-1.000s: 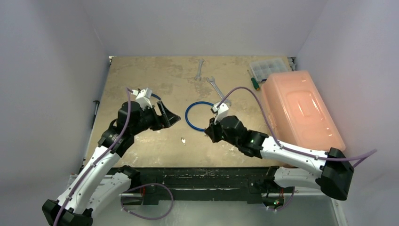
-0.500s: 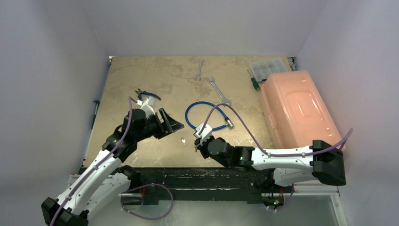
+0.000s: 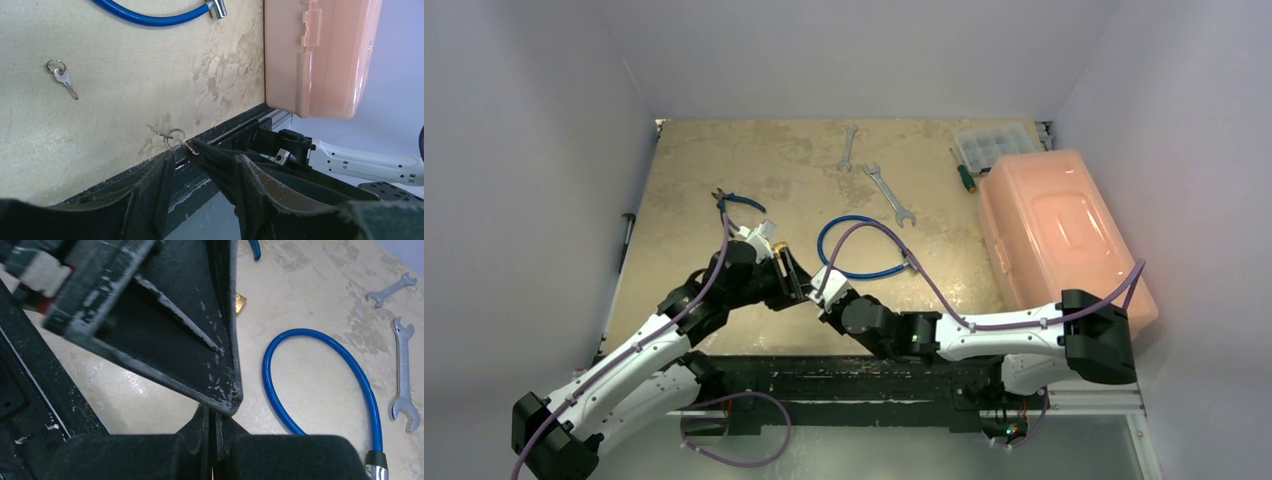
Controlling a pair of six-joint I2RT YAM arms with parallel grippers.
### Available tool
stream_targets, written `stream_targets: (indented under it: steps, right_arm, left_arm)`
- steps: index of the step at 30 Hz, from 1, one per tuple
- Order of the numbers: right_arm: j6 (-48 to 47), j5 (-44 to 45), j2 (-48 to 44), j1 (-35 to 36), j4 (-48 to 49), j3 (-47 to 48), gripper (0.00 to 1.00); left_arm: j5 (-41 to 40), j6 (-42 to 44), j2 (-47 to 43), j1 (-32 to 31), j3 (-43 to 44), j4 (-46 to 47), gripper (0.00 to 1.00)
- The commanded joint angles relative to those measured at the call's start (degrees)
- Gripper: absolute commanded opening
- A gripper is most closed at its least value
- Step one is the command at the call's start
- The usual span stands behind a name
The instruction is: Unlock with the key
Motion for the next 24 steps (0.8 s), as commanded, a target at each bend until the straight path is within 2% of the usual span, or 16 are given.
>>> stream_targets:
  steps: [1,8,15,24]
  right_arm:
    - [-2.5,2.5,1.1,1.2,1.7,3.6,0.00]
    - [-2.5,3.2,1.7,2.0,2.1,3.6,0.00]
    - [-2.3,4.8,-1.2,2.4,3.4,1.8,0.00]
    - [-2.3,5.2,-1.7,2.5,4.1,1.8,0.00]
  left_arm:
    - [-1.3,-1.3,0.2,-1.1,-0.9,3.2,0.46]
    - [-2.8,-1.3,0.5,-1.5,-1.5,2.9,0.41]
    - [-3.9,-2.0,-0.2,-1.4,-1.8,1.9,0.39]
    - [-3.5,-3.2,0.5,-1.6,-2.8,4.2,0.30]
